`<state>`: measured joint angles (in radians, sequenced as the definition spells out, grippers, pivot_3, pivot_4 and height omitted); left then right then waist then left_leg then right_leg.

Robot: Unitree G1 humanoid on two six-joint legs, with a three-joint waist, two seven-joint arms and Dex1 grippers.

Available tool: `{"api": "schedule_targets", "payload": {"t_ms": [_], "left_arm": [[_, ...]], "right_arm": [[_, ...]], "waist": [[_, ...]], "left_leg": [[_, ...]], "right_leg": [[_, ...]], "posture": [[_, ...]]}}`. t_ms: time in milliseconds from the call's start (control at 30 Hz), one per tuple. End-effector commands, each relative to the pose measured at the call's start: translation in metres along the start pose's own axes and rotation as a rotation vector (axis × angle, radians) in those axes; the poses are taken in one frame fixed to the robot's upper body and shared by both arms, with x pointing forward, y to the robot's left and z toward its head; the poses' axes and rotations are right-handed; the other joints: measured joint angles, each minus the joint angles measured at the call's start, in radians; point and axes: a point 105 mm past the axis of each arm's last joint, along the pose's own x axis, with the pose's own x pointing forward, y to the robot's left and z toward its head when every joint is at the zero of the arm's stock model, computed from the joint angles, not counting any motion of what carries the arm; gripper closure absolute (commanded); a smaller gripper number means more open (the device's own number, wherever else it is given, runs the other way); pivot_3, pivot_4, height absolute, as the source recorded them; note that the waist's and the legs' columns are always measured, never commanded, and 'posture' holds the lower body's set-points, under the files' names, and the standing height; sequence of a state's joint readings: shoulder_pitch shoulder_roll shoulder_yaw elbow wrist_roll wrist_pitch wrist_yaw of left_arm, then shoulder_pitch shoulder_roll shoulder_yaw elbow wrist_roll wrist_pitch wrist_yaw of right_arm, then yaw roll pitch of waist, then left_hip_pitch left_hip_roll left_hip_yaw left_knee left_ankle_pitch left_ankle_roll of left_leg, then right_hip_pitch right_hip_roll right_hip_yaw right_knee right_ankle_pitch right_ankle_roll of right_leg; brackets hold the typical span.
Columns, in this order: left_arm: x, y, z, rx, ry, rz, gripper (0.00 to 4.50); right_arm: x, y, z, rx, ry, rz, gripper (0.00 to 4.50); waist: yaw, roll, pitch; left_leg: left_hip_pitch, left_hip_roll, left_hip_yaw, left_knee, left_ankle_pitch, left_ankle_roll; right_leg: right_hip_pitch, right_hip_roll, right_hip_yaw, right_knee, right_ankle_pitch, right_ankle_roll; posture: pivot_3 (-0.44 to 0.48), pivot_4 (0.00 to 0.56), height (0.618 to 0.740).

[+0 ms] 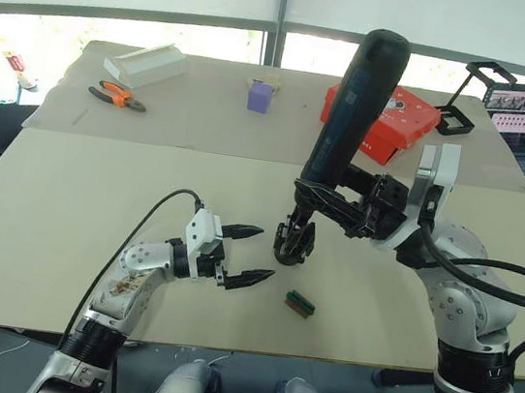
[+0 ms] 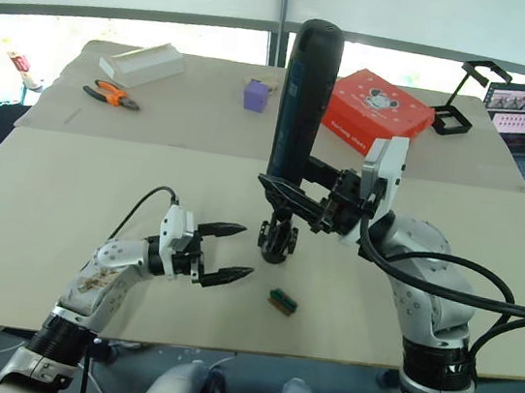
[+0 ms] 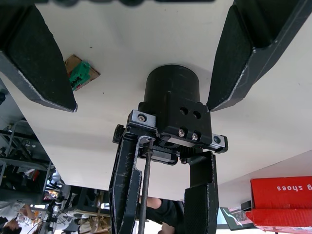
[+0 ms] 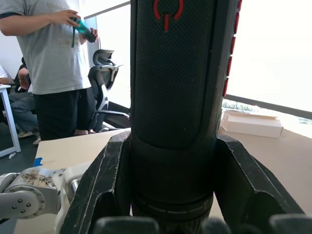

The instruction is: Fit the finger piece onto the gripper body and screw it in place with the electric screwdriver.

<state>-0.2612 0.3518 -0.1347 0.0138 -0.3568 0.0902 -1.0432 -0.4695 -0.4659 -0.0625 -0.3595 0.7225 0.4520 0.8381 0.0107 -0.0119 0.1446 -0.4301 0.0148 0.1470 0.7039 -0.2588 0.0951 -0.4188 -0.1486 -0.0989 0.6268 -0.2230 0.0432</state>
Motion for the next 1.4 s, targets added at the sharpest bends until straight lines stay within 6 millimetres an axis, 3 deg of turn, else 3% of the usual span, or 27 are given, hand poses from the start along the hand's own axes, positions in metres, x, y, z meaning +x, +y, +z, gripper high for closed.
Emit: {"api": "schedule_targets", "payload": {"t_ms": [33,1033,1400], "left_arm": [[0.001,-0.002,0.004,0.015,-0.024,-0.012,0.0],[0.002,-0.003,0.002,0.023,-0.029,-0.013,0.0],[0.016,0.005,-0.008,0.07,0.041,-0.003,0.0]], "right_arm": [[-0.002,0.003,0.021,-0.075,-0.061,0.011,2.59],[-0.004,-0.003,0.016,-0.097,0.0,-0.003,2.59],[0.001,-0.001,0.022,-0.099,-0.03,0.019,2.59]], "waist": [[0.0,0.0,0.0],[0.001,0.0,0.0],[0.001,0.0,0.0]], "left_leg": [[0.0,0.0,0.0,0.0,0.0,0.0],[0.0,0.0,0.0,0.0,0.0,0.0],[0.0,0.0,0.0,0.0,0.0,0.0]], "right_leg": [[0.0,0.0,0.0,0.0,0.0,0.0],[0.0,0.0,0.0,0.0,0.0,0.0],[0.0,0.0,0.0,0.0,0.0,0.0]], "posture": [[0.0,0.15,0.74],[0.0,0.15,0.74],[0.0,0.15,0.74]]}}
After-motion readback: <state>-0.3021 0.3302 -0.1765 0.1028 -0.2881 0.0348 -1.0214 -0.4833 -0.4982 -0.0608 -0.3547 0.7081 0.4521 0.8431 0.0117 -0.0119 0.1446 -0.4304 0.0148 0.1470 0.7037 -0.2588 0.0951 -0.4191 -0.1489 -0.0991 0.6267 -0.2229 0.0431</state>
